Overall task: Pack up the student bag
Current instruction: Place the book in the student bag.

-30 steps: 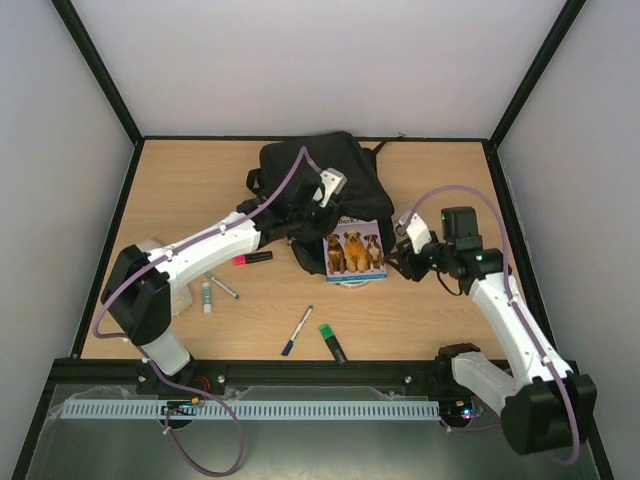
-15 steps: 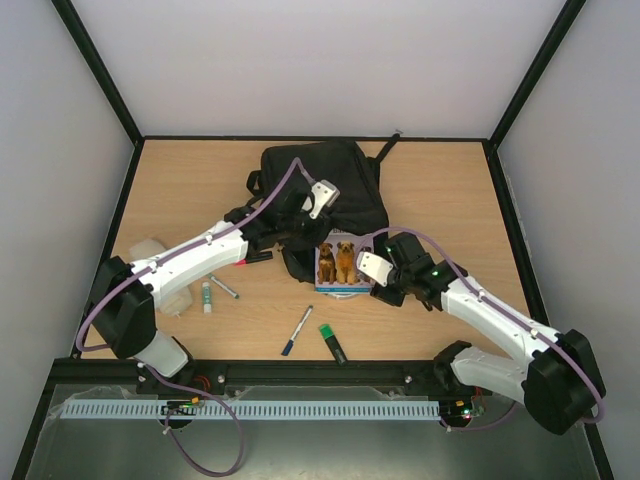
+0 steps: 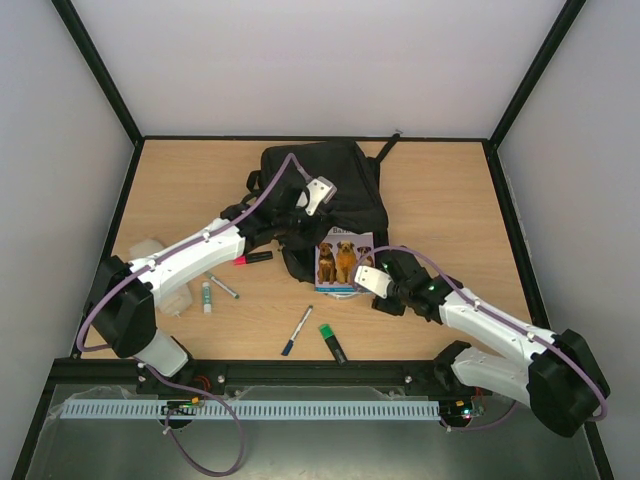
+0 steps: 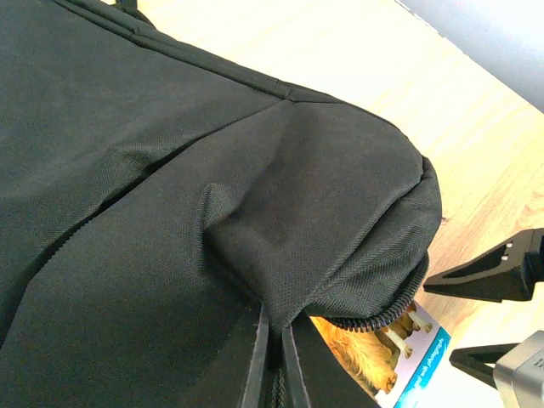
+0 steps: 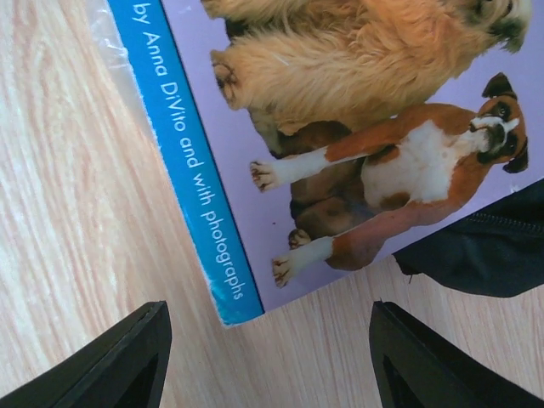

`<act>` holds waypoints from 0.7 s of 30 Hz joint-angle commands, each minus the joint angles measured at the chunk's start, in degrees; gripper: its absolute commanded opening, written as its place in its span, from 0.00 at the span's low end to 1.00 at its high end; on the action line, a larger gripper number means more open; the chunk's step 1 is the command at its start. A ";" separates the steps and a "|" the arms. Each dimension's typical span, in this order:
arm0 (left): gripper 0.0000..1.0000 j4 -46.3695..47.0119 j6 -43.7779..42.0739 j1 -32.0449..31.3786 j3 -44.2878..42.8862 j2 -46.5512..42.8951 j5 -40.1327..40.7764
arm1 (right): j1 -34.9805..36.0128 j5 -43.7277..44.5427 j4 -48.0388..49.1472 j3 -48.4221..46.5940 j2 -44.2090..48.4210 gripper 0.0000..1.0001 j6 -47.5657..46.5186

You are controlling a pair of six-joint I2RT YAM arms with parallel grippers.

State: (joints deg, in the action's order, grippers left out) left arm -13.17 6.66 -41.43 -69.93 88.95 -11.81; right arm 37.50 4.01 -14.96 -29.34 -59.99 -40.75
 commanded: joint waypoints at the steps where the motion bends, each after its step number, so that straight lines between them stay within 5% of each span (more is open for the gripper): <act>1: 0.02 2.85 0.29 0.38 -0.07 -2.75 -2.94 | 0.57 3.10 5.20 1.83 0.78 0.64 -1.03; 14: 0.02 3.06 0.11 0.27 0.65 -4.50 -2.67 | 0.59 18.61 36.39 2.05 -10.74 0.51 0.57; 17: 0.02 3.14 0.11 0.23 0.84 -4.78 -2.56 | 0.57 15.93 32.10 0.02 -11.84 0.52 1.11; 21: 0.02 3.06 0.26 0.23 0.87 -5.00 -2.42 | 0.56 1.51 18.17 -1.29 -7.24 0.53 -0.24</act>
State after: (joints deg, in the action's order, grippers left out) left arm -12.80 6.63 -41.28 -69.01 87.81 -12.62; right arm 37.63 16.32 12.82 -28.16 -71.09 -40.71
